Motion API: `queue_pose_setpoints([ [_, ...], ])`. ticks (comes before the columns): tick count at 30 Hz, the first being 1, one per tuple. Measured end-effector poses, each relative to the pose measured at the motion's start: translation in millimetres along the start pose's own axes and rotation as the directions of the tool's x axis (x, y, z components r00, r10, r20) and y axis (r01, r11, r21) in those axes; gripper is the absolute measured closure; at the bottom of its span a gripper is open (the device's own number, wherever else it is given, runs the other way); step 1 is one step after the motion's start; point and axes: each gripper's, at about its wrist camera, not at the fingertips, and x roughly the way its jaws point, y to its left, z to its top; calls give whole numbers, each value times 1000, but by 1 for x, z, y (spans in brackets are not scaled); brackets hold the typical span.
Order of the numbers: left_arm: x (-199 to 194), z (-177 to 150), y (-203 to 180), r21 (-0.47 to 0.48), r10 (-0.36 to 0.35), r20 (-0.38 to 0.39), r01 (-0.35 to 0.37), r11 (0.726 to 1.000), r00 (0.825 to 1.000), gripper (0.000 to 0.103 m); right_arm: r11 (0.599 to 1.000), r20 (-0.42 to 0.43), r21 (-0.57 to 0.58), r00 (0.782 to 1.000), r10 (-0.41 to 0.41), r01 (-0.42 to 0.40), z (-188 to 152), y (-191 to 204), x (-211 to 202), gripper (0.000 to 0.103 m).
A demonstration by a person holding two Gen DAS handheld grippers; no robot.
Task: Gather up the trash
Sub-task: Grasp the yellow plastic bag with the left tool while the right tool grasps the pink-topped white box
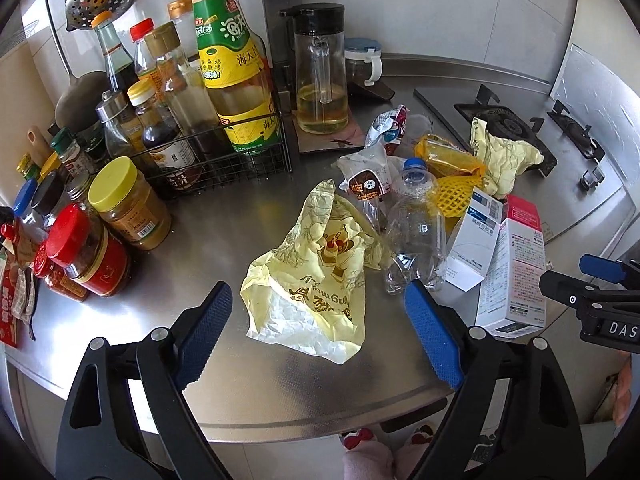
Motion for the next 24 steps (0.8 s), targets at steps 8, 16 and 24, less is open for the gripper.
queue_pose_setpoints([
  [8,43,0,4,57,-31,-59,35,998,998,22,998,-54,52,998,-14,17,0,5,34,16],
  [16,80,-7,11,55,-86,-137,95,994,987,44,996,-114,81,993,-27,36,-4,7,61,25],
  [24,90,-11,16,34,-74,-157,80,996,985,84,995,-89,91,996,-24,32,-7,3,56,33],
])
